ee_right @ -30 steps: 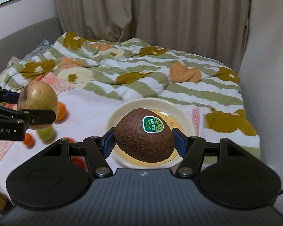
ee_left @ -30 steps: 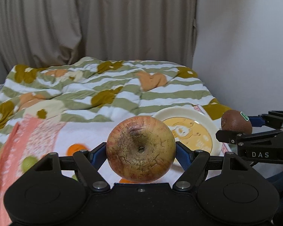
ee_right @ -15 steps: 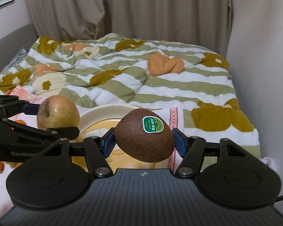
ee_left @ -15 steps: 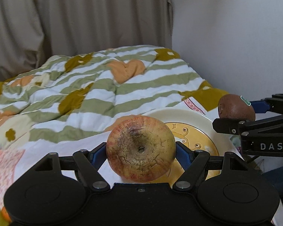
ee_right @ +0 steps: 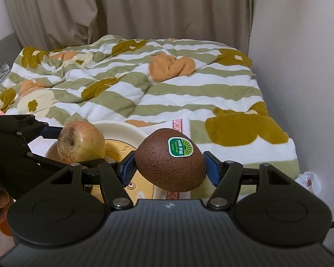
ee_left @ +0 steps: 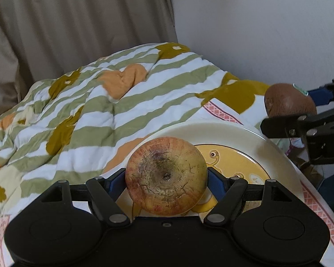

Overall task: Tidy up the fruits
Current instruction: 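Carry the apple in the left tool while the right tool carries the kiwi to the white bowl, then release the apple into the bowl with the left tool while the right tool lowers and releases the kiwi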

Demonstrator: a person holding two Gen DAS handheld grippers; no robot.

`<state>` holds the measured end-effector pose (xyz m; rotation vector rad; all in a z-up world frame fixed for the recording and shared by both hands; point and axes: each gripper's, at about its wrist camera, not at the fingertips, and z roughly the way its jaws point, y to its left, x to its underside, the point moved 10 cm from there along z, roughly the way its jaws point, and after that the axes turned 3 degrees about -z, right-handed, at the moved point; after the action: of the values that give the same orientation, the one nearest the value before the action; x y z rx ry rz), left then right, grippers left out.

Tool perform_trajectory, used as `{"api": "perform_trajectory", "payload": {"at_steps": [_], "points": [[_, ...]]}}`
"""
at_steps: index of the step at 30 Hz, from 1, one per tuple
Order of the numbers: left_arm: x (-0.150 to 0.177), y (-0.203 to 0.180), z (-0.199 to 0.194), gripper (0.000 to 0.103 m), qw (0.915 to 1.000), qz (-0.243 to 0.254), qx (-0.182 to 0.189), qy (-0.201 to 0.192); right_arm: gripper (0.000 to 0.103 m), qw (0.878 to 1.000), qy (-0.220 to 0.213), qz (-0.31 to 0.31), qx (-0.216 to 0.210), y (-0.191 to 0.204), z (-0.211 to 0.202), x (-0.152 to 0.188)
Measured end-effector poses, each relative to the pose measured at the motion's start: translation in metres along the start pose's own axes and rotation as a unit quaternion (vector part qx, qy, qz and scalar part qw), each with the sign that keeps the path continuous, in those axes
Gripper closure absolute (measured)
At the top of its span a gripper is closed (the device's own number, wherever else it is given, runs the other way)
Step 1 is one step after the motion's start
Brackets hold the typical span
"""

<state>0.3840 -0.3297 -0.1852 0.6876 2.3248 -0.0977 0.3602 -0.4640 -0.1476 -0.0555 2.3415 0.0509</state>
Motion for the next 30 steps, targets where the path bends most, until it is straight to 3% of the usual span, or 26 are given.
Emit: {"api": "perform_trajectory", "payload": {"at_steps": [5,9,13,19,23,30], "points": [[-0.003,-0.002,0.003,0.023,0.9999,0.011,-0.004,-0.004,0.024,1.000,0.000,0.005,0.008,-0.005,-0.001,0.000],[-0.008,0.001,-0.013,0.000,0.9992,0.021,-0.013,-0.031,0.024,1.000,-0.001,0.008,0.008,-0.005,-0.004,-0.003],[-0.004,0.010,-0.033,0.000,0.9993,0.017,-0.016,-0.030,0.024,1.000,-0.005,-0.006,0.006,-0.003,-0.008,-0.008],[0.013,0.031,-0.068,0.000,0.9986,-0.049,-0.010,-0.017,0.024,0.998,-0.002,-0.056,-0.007,0.018,-0.006,-0.007],[0.023,0.039,-0.090,0.000,0.9957,-0.089,-0.014,-0.019,0.024,0.992,0.006,-0.125,-0.003,0.041,0.006,-0.002],[0.039,0.048,-0.116,0.000,0.9925,-0.114,-0.038,-0.023,0.024,0.977,0.011,-0.211,0.004,0.071,0.031,0.015]]}}
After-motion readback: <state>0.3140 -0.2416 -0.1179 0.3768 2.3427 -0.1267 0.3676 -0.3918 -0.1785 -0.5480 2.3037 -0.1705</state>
